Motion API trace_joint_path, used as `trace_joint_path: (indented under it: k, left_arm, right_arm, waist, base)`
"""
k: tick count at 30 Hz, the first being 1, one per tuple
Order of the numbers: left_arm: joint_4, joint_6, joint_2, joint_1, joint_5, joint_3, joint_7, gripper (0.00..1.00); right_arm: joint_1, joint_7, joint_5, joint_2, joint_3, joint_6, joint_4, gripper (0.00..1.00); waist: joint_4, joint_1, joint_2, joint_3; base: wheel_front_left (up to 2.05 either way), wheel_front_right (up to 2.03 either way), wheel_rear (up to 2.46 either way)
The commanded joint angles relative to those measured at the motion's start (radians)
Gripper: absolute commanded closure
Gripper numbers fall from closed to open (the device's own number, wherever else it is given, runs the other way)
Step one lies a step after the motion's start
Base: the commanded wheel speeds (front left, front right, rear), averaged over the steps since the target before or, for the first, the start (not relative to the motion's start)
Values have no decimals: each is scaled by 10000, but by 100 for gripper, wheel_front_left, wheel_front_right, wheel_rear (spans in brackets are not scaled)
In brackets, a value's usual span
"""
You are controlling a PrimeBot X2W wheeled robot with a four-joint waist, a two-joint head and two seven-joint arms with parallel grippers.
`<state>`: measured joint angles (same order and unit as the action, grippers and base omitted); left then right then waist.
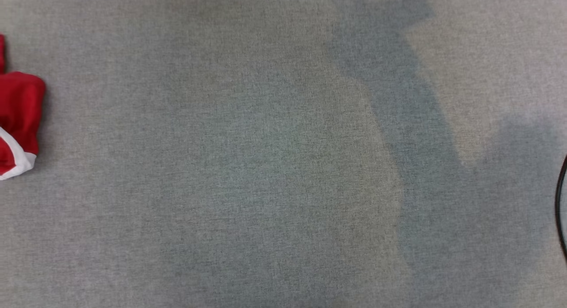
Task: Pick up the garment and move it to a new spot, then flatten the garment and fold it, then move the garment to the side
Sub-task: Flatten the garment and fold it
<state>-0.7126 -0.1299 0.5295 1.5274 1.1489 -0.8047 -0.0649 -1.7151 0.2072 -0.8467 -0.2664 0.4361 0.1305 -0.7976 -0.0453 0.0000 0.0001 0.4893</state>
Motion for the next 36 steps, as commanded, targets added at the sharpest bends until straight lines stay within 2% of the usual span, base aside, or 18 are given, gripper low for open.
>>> trace_joint_path:
  k: [1, 5, 10, 14, 19, 22, 25, 29, 33, 36]
  left_arm:
    - [132, -12, 17, -480, 389, -82, 193, 100]
    - [824, -13, 352, -1716, 819, -1015, 241, 100]
    - [1890, -13, 835, -3396, 1512, -2099, 253, 100]
    - [2591, -13, 1274, -4668, 1824, -3051, -68, 100]
    - [3145, -13, 1731, -6298, 2764, -3619, -598, 100]
    - [3546, 86, 2022, -7173, 3101, -3945, -936, 100]
    - [3986, 407, 2326, -7941, 3287, -4168, -1093, 100]
    - [4863, 682, 2853, -8830, 3441, -4465, -1891, 100]
    - [5845, 912, 3495, -9496, 3736, -4581, -2631, 100]
    - [6616, 1059, 4005, -9847, 4058, -4608, -3122, 100]
  right_arm:
    - [677, -82, -109, -30, 307, 5, 4, 100]
    - [2494, 73, -187, -482, 1473, 3, 845, 100]
    - [5197, -220, -737, -1129, 2183, 3, 1787, 100]
    - [7350, -1358, -1299, -1866, 2344, 3, 2448, 100]
    - [10089, -3409, -1779, -3020, 2242, 3, 3530, 100]
    - [11727, -4454, -1944, -3697, 1882, 5, 4313, 100]
    - [13321, -5328, -1988, -4272, 1274, 3, 5460, 100]
    - [15542, -6773, -2017, -4863, 1, 3, 6724, 100]
    - [17597, -8118, -1841, -4795, -1686, 3, 8075, 100]
    - [18977, -9034, -1652, -4336, -3088, 3, 9262, 100]
  waist:
    - [-27, 0, -1, -145]
    - [-72, 0, -1, -629]
    - [-108, 0, -1, -1583]
    - [-57, 0, -1, -2488]
    - [38, 0, -1, -3453]
    - [104, 0, -1, -3875]
    - [125, 0, -1, -4105]
    - [140, 0, -1, -4155]
    - [195, 0, -1, -4081]
    - [259, 0, -1, -4040]
  base:
    - [0, 0, 0]
    - [0, 0, 0]
    - [0, 0, 0]
    - [0, 0, 0]
    - [0, 0, 0]
    - [0, 0, 0]
    - [0, 0, 0]
    - [0, 0, 0]
    - [0, 0, 0]
    - [0, 0, 0]
